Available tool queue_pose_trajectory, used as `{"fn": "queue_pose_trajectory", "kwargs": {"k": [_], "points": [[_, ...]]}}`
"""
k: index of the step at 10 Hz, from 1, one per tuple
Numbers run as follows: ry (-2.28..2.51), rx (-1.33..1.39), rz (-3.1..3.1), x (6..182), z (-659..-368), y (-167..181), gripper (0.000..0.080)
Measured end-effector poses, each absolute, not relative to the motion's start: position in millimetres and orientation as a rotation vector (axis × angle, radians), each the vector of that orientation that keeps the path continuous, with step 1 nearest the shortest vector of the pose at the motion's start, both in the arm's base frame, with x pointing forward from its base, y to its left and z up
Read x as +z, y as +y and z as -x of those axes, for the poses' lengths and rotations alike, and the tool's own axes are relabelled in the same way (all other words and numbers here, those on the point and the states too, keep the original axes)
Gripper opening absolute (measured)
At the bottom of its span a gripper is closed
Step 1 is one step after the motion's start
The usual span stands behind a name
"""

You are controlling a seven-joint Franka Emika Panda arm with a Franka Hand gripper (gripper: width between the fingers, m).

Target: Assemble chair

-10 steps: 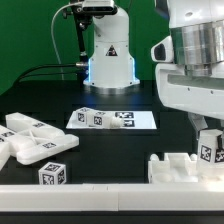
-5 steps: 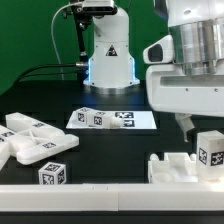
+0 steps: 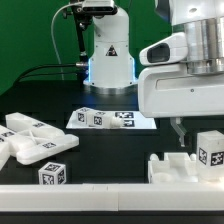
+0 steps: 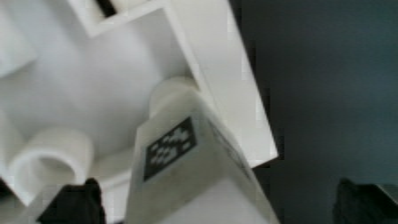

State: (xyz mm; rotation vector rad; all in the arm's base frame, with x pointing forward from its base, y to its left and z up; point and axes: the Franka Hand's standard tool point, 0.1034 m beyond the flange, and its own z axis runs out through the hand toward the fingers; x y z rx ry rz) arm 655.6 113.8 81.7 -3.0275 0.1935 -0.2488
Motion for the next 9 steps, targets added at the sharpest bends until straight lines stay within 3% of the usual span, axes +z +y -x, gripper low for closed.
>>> {"fn": "queue_pose_trajectory", "kwargs": {"k": [2,3,5,6,7,9], "points": [[-0.261,-0.268,3.071,81.1,-656.1,108.4,0.0649],[-0.181,-0.265,3.068,81.0,-655.9,109.3,0.0649],[-0.179,-0.265,3.068,80.9,-656.0,108.9,0.0418],[-0.022,-0.259,3.062,80.9,-655.8,109.9,0.0418],[0.068,-0.255,3.056,80.8,-655.8,110.0,0.0282],[0.308,-0.245,3.030,80.7,-655.8,108.8,0.0284]]}}
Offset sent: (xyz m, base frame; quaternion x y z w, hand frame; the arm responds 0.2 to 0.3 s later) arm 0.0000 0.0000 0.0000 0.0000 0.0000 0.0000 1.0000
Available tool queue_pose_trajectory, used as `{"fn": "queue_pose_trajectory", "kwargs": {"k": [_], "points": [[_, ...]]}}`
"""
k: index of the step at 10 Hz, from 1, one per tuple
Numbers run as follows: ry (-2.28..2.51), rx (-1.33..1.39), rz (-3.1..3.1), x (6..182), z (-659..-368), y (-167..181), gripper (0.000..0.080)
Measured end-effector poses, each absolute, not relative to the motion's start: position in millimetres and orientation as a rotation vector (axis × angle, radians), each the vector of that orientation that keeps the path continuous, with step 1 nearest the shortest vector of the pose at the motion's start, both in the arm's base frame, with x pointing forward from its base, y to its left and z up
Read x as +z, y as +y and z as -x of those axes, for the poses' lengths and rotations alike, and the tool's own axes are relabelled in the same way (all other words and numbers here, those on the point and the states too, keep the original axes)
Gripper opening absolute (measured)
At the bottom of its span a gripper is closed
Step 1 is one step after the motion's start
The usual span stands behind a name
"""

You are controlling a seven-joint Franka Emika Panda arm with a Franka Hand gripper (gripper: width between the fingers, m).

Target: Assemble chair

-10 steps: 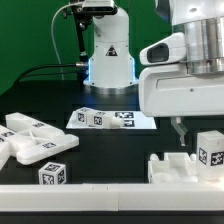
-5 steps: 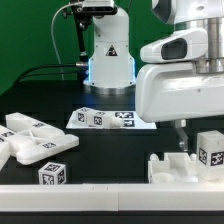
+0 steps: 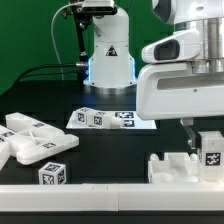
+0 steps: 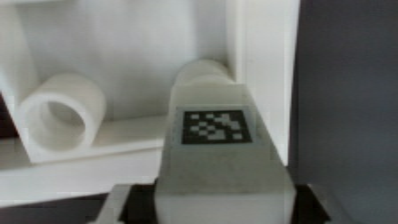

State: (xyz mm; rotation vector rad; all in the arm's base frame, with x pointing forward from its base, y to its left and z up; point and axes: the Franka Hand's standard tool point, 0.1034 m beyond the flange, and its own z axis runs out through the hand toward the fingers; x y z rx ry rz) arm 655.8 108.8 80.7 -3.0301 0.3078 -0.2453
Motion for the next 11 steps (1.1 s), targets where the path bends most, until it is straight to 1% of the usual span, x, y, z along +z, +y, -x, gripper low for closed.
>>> {"fn": "queue_pose_trajectory", "kwargs": {"k": [3,5,7,8,9,10,11], "points": [[1.136,-0.219,2.798,80.3,-653.5,107.5,0.0284],[1.589,-0.124,2.527,80.1,-652.6,104.2,0.0284],[1.639,-0.113,2.491,79.9,-652.1,104.5,0.0284],[1.557,-0.122,2.548,80.2,-652.2,104.9,0.0284],[1.370,-0.128,2.680,79.6,-650.1,107.1,0.0334],[1.099,-0.097,2.846,78.6,-647.6,107.9,0.0334],[0.859,-0.078,2.948,79.2,-649.8,109.3,0.0567]]}}
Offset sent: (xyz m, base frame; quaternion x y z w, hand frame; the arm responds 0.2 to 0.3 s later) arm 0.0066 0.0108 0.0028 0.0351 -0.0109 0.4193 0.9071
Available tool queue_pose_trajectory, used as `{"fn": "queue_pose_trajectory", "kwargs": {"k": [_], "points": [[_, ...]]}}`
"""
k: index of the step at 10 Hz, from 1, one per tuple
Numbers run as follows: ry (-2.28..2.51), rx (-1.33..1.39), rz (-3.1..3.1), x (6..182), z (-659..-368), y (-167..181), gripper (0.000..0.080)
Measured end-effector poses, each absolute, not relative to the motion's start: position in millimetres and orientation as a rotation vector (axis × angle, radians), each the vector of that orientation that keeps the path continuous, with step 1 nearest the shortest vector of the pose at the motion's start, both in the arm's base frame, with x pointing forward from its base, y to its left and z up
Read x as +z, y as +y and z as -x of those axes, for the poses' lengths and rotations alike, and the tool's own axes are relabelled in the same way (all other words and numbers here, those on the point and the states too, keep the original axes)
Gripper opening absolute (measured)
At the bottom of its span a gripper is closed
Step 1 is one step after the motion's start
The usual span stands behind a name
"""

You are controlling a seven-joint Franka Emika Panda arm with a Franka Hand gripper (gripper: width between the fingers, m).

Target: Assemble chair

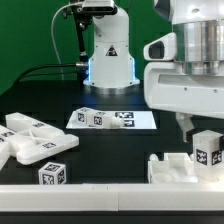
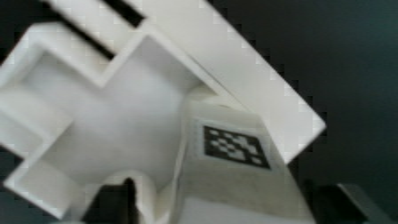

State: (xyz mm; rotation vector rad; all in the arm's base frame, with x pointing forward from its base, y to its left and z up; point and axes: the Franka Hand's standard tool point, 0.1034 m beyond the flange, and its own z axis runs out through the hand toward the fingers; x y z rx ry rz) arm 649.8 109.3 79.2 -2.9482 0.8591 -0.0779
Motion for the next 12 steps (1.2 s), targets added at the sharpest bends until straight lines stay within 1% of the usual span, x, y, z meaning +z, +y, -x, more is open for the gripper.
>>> {"fn": "queue_pose_trajectory", "kwargs": {"k": [1,4,5,6,8,9,10,11,12], "points": [[0.774,-0.093,2.973,79.3,-651.3,108.7,0.0624],[0.422,-0.107,3.061,79.3,-650.9,109.3,0.0643],[0.077,-0.121,3.124,80.9,-650.0,115.5,0.0649],[-0.133,-0.130,3.131,82.6,-651.7,115.4,0.0649],[-0.242,-0.127,3.130,81.1,-651.7,112.3,0.0649],[-0.167,-0.127,3.132,81.0,-651.5,112.5,0.0558],[-0.117,-0.126,3.132,80.8,-651.5,112.5,0.0558],[0.046,-0.125,3.129,80.8,-651.6,112.7,0.0375],[0.168,-0.127,3.123,81.2,-652.1,112.9,0.0283]]}}
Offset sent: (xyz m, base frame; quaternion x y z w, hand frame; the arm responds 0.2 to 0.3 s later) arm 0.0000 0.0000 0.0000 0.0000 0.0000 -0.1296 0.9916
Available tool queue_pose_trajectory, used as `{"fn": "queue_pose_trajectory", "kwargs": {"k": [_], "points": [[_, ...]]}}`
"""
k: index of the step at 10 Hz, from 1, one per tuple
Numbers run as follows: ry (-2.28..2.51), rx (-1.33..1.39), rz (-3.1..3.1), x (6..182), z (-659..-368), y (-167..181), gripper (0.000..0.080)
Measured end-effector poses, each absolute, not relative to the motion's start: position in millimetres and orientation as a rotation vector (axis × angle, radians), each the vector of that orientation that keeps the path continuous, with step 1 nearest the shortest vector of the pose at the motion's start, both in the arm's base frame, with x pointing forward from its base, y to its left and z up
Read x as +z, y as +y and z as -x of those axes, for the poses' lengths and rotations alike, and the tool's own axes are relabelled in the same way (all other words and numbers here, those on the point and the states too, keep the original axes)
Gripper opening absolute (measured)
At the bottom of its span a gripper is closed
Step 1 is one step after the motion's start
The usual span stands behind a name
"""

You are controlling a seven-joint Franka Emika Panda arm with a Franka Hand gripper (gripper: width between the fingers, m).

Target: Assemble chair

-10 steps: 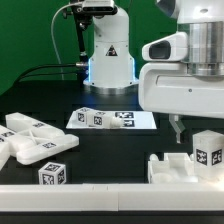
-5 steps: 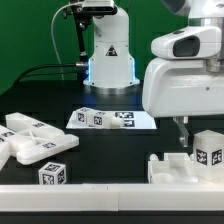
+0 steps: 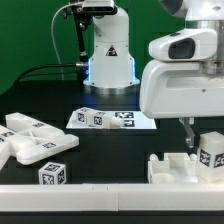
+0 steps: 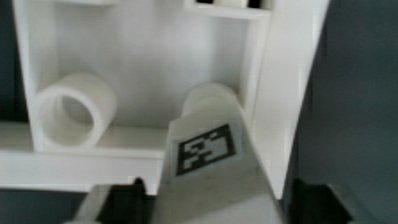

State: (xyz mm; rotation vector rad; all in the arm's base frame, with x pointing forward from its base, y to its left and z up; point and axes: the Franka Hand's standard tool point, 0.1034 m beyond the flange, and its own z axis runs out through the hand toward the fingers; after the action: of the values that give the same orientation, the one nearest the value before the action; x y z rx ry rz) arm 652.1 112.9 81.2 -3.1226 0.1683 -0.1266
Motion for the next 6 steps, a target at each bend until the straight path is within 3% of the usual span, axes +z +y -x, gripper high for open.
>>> {"fn": "queue_pose_trajectory", "kwargs": {"k": [6], "points": [[1.556,-0.143,2.660,78.1,-648.0,123.3,0.0284]]}}
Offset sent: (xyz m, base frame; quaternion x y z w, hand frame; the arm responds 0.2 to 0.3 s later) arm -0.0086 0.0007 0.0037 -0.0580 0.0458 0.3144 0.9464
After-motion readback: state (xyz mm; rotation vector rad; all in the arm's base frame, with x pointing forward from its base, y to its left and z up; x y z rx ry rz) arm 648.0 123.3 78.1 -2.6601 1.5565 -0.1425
